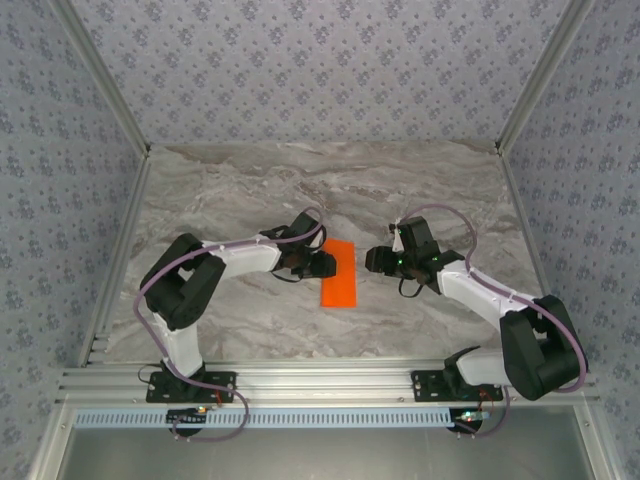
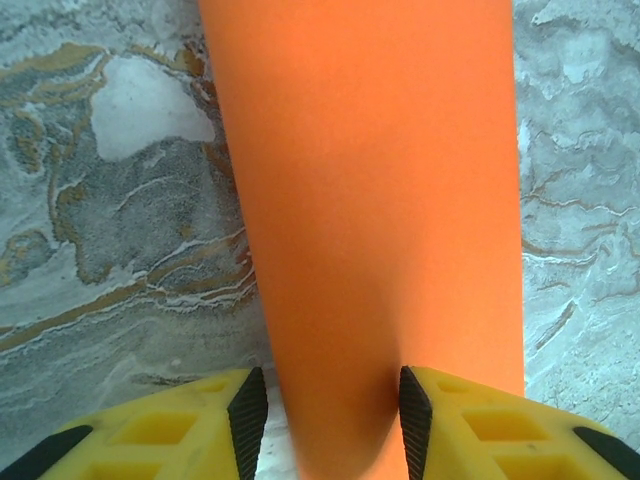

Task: Fold a paper plane with a square sheet of paper (fold left side to right side)

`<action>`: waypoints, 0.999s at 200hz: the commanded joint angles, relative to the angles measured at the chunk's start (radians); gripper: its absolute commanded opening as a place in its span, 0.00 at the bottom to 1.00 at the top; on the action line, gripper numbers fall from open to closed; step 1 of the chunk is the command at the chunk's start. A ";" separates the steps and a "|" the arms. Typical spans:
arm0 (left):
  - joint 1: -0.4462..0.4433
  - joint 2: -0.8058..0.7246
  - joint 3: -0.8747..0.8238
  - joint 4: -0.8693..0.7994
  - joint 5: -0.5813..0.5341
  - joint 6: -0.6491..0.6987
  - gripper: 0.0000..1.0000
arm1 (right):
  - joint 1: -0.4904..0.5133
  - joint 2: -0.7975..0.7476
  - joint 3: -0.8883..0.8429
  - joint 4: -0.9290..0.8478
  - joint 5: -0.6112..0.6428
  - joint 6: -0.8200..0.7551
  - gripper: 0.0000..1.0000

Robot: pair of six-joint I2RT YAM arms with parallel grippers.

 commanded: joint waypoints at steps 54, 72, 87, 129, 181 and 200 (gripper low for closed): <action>-0.005 0.017 0.020 -0.079 -0.055 0.030 0.40 | -0.004 -0.016 -0.017 -0.021 -0.003 -0.003 0.55; -0.005 0.017 0.021 -0.080 -0.056 0.030 0.40 | -0.005 -0.017 -0.014 -0.022 -0.006 -0.004 0.55; -0.005 0.017 0.022 -0.082 -0.058 0.030 0.40 | -0.004 -0.017 -0.015 -0.024 -0.006 -0.003 0.55; -0.005 0.013 0.027 -0.086 -0.065 0.032 0.39 | -0.004 -0.016 -0.017 -0.026 -0.006 -0.005 0.55; -0.005 0.012 0.028 -0.095 -0.071 0.037 0.33 | -0.004 -0.016 -0.018 -0.028 -0.004 -0.006 0.55; -0.005 0.012 0.030 -0.095 -0.070 0.036 0.35 | -0.004 -0.015 -0.020 -0.026 -0.004 -0.006 0.55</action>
